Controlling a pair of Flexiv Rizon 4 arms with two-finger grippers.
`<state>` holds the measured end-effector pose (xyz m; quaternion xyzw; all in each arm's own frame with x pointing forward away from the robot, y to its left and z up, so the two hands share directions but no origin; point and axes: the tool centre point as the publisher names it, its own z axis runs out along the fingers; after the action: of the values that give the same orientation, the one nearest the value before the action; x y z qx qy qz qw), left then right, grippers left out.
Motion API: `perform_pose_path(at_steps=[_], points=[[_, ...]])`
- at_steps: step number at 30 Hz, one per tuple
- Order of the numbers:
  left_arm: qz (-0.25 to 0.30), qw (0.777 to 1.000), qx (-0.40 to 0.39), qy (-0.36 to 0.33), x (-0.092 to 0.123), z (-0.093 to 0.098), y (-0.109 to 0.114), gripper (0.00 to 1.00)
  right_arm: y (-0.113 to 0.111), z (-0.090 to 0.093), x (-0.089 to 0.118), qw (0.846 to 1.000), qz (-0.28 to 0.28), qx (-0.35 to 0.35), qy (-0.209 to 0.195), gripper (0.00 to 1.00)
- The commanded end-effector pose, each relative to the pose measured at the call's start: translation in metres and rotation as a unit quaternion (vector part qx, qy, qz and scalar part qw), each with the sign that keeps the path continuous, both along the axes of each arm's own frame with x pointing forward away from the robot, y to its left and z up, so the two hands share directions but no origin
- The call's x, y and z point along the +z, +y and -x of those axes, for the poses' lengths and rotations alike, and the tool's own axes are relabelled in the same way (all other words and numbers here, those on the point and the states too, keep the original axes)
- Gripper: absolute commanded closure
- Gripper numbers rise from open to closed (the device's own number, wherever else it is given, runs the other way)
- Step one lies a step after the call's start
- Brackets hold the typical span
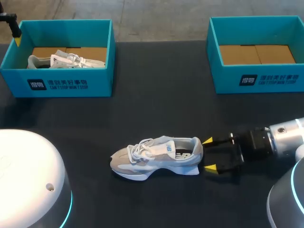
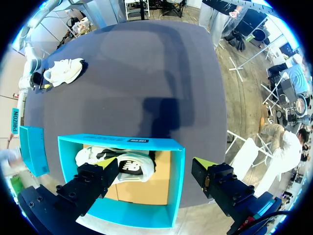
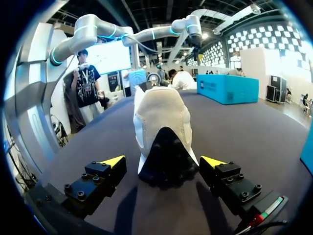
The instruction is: Take the shoe out of the shoebox, open the shoe tongue, remove and reinsert the insole, then place the shoe into the shoebox
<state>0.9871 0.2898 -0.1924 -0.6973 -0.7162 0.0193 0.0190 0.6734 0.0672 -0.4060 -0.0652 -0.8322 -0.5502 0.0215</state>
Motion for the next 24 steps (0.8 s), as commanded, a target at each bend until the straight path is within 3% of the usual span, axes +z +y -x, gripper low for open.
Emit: perform_pose_path(at_steps=[1, 24], points=[[-0.001, 1.000, 0.000, -0.002, 0.000, 0.002, 0.000, 0.00, 0.011, -0.003, -0.004, 1.000, 0.002, 0.003, 0.002, 0.00], [-0.001, 1.000, 0.000, -0.002, 0.000, 0.002, 0.000, 0.00, 0.039, -0.005, -0.007, 1.000, -0.001, -0.008, 0.009, 0.00]])
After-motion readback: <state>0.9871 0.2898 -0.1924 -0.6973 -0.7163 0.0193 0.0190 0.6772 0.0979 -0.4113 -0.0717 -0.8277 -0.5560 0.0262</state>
